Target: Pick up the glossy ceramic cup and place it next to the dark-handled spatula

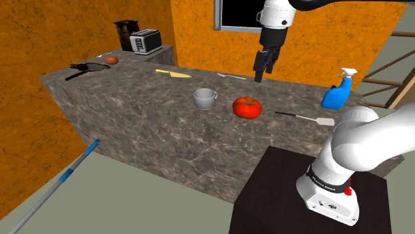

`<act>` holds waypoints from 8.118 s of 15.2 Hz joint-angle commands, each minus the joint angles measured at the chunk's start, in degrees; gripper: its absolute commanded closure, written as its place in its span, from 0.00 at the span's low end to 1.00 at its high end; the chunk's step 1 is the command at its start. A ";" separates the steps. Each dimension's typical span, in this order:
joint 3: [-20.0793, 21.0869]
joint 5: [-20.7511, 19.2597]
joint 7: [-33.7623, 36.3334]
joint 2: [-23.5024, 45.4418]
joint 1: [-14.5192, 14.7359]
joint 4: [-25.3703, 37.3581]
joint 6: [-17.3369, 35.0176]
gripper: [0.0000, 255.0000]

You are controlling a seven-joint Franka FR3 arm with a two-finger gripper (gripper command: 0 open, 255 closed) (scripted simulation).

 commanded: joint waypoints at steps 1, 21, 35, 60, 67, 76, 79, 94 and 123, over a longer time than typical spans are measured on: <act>0.00 0.00 0.00 0.00 0.00 0.00 0.00 0.00; -6.91 0.68 -9.49 40.59 -1.81 16.86 23.10 0.00; -7.63 5.20 -14.72 68.64 -4.83 42.40 24.86 0.00; -7.45 5.52 -14.91 70.21 -4.80 40.38 28.43 1.00; -7.63 5.11 -14.53 68.34 -4.75 43.07 23.90 1.00; -7.79 4.73 -14.10 66.72 -4.79 47.64 17.73 1.00; -7.83 4.64 -13.97 66.39 -4.82 49.48 15.57 1.00; -8.39 3.99 -14.51 61.23 -5.33 51.31 8.58 1.00; -19.27 -10.39 -31.61 6.17 -17.81 -4.80 10.53 1.00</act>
